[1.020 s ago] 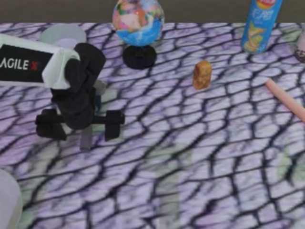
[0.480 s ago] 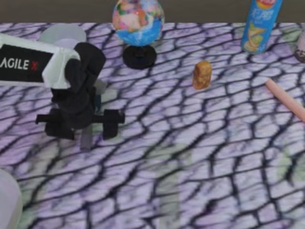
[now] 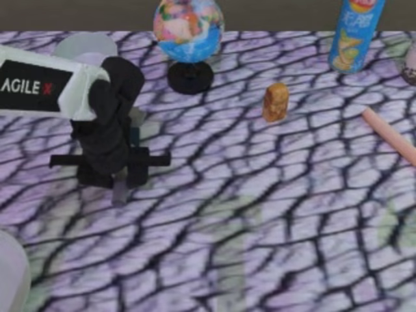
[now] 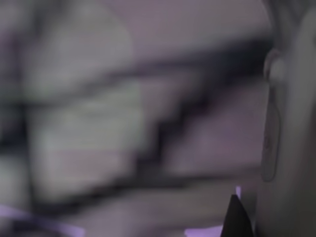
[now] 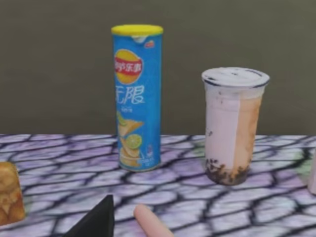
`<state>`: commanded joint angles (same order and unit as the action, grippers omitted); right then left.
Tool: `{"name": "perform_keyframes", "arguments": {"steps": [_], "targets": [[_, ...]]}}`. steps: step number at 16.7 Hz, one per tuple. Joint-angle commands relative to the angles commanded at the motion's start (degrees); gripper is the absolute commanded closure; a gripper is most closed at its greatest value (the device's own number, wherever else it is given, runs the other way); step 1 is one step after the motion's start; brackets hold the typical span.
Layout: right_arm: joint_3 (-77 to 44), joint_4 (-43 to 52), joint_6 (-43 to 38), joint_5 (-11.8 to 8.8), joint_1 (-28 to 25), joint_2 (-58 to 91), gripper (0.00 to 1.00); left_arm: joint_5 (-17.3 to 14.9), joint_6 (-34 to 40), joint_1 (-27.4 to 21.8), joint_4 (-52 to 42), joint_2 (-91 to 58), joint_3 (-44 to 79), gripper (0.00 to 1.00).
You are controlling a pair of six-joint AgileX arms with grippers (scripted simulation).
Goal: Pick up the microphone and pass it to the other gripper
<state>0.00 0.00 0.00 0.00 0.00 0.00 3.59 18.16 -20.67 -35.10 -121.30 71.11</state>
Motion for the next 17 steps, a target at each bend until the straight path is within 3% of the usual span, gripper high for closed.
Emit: {"name": "perform_keyframes", "arguments": {"steps": [4,9,13,17], "targets": [[0.00,0.00,0.00,0.00,0.00,0.00,0.00,0.00,0.00,0.00,0.00,0.00,0.00,1.00],[0.00,0.00,0.00,0.00,0.00,0.00,0.00,-2.59,-0.40,-0.41,3.10,2.80,0.44,1.00],[0.00,0.00,0.00,0.00,0.00,0.00,0.00,-7.23,-3.29,-0.15,15.52,4.96,-2.37,1.00],[0.00,0.00,0.00,0.00,0.00,0.00,0.00,-13.85,-7.43,0.44,34.41,8.63,-7.74,1.00]]}}
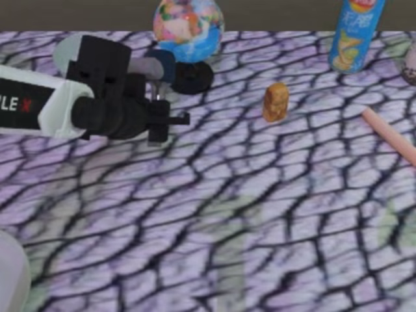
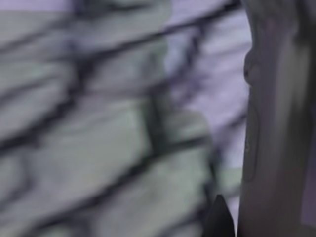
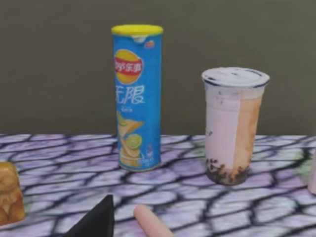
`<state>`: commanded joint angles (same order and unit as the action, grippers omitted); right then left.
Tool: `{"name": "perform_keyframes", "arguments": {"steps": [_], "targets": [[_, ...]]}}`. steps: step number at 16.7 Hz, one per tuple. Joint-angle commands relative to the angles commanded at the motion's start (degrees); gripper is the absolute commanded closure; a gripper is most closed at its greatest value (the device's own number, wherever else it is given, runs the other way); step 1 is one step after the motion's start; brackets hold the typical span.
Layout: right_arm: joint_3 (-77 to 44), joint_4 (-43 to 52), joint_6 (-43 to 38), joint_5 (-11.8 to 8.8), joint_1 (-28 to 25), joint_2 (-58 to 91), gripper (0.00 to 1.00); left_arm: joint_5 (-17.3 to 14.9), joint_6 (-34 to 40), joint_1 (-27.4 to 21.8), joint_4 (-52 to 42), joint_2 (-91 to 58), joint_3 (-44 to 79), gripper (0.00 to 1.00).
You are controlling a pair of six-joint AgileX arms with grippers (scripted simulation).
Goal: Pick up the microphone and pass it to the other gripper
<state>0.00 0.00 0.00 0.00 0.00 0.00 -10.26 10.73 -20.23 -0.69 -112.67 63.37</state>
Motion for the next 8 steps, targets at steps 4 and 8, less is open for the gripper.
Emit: {"name": "perform_keyframes", "arguments": {"steps": [4,8], "targets": [[0.00,0.00,0.00,0.00,0.00,0.00,0.00,-7.28,-4.59,0.70,21.91,4.68,-6.40,1.00],[0.00,0.00,0.00,0.00,0.00,0.00,0.00,-13.55,-8.79,1.40,39.98,10.11,-11.66,1.00]]}}
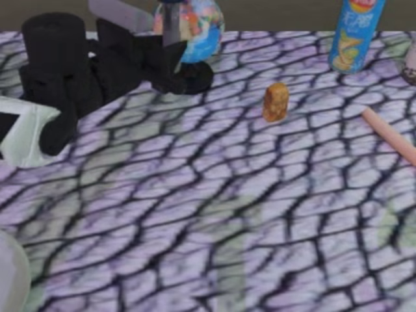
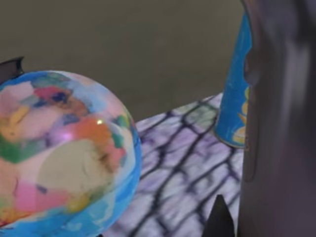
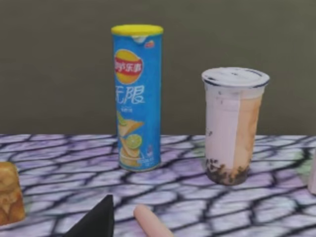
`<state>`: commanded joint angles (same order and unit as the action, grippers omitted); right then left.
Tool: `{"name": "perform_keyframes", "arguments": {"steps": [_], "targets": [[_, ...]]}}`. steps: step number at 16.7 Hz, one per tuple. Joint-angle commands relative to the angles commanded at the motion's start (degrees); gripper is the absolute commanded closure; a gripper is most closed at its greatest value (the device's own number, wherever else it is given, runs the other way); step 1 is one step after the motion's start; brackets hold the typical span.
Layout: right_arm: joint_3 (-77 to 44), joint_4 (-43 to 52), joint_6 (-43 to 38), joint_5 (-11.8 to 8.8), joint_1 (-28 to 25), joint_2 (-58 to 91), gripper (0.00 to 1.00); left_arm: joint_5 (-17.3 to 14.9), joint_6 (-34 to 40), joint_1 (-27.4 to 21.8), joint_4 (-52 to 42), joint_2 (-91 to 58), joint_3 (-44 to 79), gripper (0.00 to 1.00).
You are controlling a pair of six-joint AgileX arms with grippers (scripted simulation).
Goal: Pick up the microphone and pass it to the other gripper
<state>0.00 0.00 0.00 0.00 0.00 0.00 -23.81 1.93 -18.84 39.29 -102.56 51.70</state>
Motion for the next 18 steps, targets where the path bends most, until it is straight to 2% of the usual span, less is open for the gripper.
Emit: {"name": "perform_keyframes", "arguments": {"steps": [4,10,13,18], "targets": [[0.00,0.00,0.00,0.00,0.00,0.00,0.00,-3.58,-2.66,0.52,8.76,4.20,-2.89,1.00],[0.00,0.00,0.00,0.00,0.00,0.00,0.00,-3.63,-2.97,0.08,9.47,4.58,-2.96,1.00],[0.00,0.00,0.00,0.00,0.00,0.00,0.00,0.31,-3.03,-3.60,9.47,6.25,-4.10,1.00],[0.00,0.00,0.00,0.00,0.00,0.00,0.00,11.87,-3.00,-14.20,9.23,11.14,-7.58,1.00]]}}
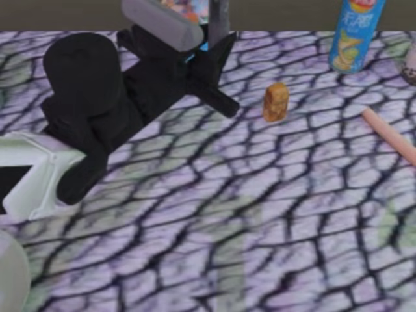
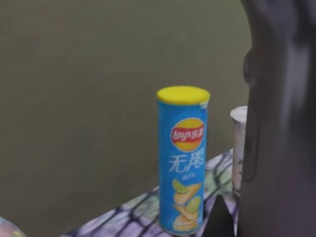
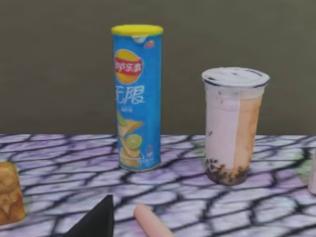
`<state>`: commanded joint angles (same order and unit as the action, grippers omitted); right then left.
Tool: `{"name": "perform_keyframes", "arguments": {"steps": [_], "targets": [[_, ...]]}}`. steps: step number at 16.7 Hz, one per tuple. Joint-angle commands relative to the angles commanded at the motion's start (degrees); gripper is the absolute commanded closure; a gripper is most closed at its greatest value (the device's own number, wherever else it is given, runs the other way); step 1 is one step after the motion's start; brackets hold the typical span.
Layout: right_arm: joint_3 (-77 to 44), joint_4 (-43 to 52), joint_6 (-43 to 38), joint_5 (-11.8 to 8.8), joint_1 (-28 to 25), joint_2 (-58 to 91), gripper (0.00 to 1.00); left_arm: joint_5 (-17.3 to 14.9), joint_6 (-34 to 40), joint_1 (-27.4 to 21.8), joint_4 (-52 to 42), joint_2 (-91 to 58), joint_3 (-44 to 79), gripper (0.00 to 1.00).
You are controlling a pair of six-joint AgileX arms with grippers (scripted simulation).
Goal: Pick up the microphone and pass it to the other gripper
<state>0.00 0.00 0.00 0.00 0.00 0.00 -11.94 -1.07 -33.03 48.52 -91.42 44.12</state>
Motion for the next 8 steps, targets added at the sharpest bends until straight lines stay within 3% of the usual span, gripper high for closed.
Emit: {"name": "perform_keyframes", "arguments": {"steps": [3,8], "targets": [[0.00,0.00,0.00,0.00,0.00,0.00,0.00,3.26,-0.02,-3.23,0.02,1.82,-1.03,1.00],[0.00,0.00,0.00,0.00,0.00,0.00,0.00,3.20,-0.04,-3.15,0.01,1.71,-0.92,1.00]]}}
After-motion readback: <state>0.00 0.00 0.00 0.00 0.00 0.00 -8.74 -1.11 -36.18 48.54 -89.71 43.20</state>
